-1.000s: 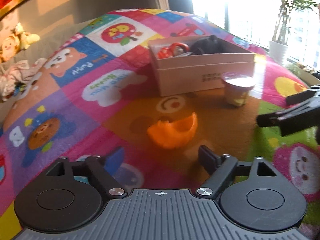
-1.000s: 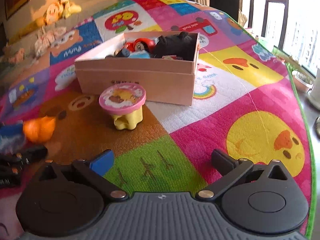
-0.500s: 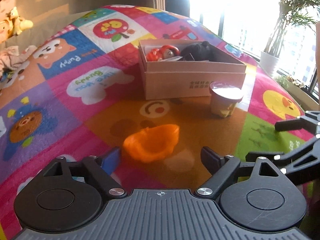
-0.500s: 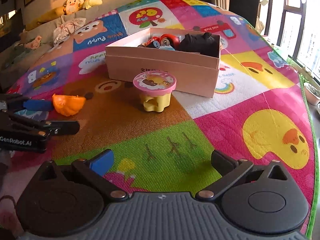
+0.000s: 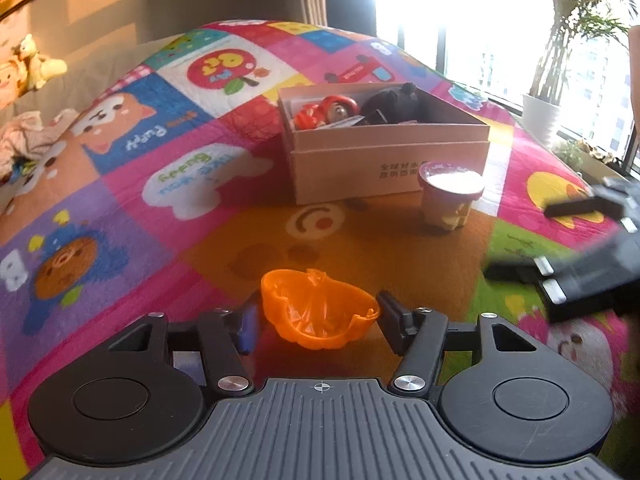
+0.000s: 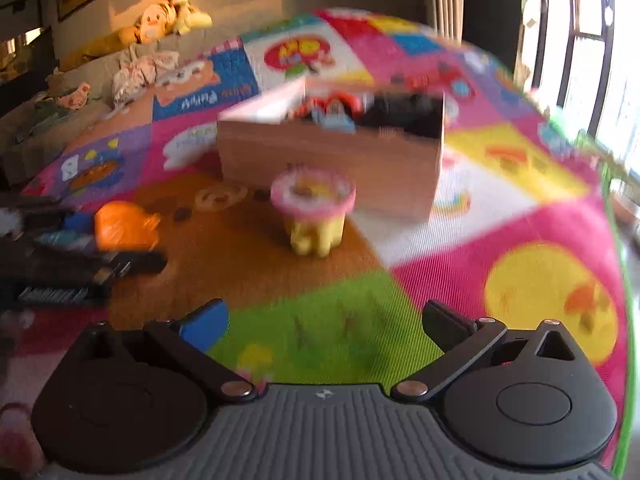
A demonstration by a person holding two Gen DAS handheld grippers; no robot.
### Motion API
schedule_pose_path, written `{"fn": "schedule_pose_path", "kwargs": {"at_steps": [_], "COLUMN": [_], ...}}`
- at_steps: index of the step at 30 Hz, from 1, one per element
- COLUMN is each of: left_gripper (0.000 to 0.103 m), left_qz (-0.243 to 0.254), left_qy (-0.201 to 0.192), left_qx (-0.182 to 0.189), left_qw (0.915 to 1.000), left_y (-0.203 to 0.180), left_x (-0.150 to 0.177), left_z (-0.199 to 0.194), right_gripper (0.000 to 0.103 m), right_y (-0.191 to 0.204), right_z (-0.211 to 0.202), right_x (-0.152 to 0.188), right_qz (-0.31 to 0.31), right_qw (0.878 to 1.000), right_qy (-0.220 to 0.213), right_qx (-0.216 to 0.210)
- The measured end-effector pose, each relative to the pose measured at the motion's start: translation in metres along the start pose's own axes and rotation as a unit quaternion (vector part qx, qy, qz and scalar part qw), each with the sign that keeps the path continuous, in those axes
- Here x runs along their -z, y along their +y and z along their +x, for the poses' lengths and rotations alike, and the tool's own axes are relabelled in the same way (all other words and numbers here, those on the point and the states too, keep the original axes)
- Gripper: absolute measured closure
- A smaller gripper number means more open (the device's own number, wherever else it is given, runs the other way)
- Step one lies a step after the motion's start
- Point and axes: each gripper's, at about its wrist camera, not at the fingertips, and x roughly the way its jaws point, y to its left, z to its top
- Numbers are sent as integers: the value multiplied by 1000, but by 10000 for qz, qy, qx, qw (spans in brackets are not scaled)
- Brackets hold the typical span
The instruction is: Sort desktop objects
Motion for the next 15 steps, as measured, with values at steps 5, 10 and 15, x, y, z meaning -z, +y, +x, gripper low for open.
{"fn": "schedule_pose_path", "kwargs": {"at_steps": [5, 10, 15], "left_gripper": [39, 39, 40], "left_qz": [-226, -324, -223], "left_qy": [112, 156, 46], "left_qx": [-9, -26, 44], "left_qw": [9997, 9993, 9997], "left_y": [8, 11, 7], "left_x": [12, 18, 11], "left_z": [-13, -17, -17], "right_gripper": [8, 35, 47], "right_y": [3, 7, 5], "right_z": [22, 50, 42], "right_x": [-36, -57, -57], "right_qz": [-74, -194, -348], "right_qw": [9999, 9997, 9992], "right_qy": [-152, -1, 204], "right_qx": [-5, 122, 4]}}
